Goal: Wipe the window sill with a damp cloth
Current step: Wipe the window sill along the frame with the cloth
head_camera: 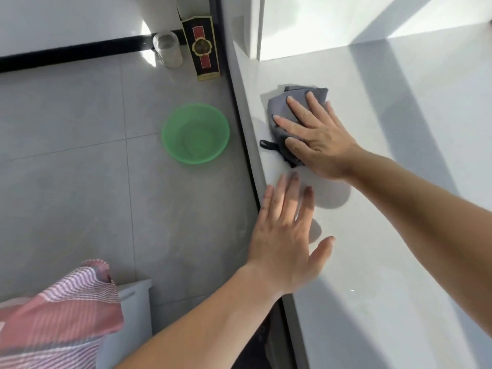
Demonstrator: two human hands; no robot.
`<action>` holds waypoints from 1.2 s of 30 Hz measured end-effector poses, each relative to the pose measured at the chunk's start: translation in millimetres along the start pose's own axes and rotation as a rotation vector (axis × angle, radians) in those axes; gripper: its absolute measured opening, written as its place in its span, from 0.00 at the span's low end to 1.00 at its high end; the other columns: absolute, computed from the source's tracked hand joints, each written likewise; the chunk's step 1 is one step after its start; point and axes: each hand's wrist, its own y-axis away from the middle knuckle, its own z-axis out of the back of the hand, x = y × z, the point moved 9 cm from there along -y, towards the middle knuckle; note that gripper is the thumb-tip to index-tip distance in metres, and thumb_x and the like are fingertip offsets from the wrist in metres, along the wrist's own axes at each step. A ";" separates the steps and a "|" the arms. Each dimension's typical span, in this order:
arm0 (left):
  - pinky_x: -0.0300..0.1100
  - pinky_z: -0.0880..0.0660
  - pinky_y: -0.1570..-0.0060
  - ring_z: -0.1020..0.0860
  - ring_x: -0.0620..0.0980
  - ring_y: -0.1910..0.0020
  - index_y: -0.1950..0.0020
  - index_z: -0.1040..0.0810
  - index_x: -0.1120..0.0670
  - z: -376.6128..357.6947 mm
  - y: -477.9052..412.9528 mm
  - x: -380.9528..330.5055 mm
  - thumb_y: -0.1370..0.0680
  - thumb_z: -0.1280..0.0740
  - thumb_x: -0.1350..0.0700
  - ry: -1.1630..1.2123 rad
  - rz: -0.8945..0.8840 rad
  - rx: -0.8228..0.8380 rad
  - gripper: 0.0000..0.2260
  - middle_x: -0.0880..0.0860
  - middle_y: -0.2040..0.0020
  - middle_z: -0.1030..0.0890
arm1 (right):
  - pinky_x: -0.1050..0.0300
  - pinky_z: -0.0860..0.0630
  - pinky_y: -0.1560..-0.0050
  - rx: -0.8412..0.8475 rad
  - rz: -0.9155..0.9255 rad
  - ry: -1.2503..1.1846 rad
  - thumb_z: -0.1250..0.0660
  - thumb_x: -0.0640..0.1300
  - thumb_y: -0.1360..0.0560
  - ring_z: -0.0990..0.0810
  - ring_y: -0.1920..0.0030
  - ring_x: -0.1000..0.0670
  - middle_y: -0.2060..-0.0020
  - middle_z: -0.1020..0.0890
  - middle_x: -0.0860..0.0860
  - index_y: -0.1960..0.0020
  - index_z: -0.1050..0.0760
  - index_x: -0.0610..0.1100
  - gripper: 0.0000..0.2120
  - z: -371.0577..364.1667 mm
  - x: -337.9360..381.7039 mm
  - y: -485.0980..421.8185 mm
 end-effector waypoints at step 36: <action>0.53 0.65 0.24 0.64 0.54 0.20 0.19 0.47 0.47 -10.9 -265.6 -113.5 0.23 0.59 0.34 -0.159 -0.732 0.241 0.34 0.54 0.18 0.56 | 0.43 0.60 0.21 -0.426 -1.613 -0.213 0.52 0.59 0.19 0.55 0.19 0.41 0.18 0.48 0.49 0.20 0.44 0.52 0.29 26.0 -331.6 284.1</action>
